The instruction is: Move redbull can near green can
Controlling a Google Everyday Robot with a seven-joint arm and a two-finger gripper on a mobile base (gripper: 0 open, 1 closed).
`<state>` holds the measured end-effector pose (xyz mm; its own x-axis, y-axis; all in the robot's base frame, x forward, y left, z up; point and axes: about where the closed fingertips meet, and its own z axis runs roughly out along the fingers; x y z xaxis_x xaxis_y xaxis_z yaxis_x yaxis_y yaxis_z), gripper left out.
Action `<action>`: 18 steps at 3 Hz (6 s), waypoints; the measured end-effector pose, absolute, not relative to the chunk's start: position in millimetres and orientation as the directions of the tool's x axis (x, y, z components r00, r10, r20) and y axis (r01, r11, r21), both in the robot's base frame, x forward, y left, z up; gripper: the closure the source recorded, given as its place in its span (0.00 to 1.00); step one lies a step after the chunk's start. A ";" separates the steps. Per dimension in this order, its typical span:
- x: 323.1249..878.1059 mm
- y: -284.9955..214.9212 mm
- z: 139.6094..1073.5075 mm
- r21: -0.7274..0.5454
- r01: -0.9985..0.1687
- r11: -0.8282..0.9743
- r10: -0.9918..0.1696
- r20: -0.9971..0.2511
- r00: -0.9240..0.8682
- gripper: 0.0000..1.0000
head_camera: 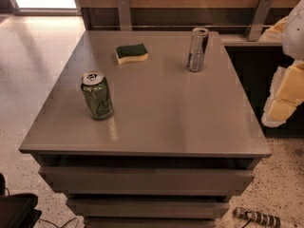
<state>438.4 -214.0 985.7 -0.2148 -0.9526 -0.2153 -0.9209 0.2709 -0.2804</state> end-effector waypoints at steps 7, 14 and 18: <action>652.1 -229.8 966.3 -0.160 -0.732 0.663 -0.364 -0.922 -0.129 0.00; 767.3 -201.1 914.6 -0.007 -0.758 0.652 -0.066 -0.997 -0.048 0.00; 755.0 -160.3 908.5 -0.013 -0.819 0.574 -0.054 -0.998 -0.022 0.63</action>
Offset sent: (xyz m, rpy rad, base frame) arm 0.0815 -0.0388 -0.0043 0.2446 -0.0425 -0.1436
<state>755.0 -160.3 908.5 -0.0220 -0.0536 -0.9983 -0.8189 0.5738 -0.0128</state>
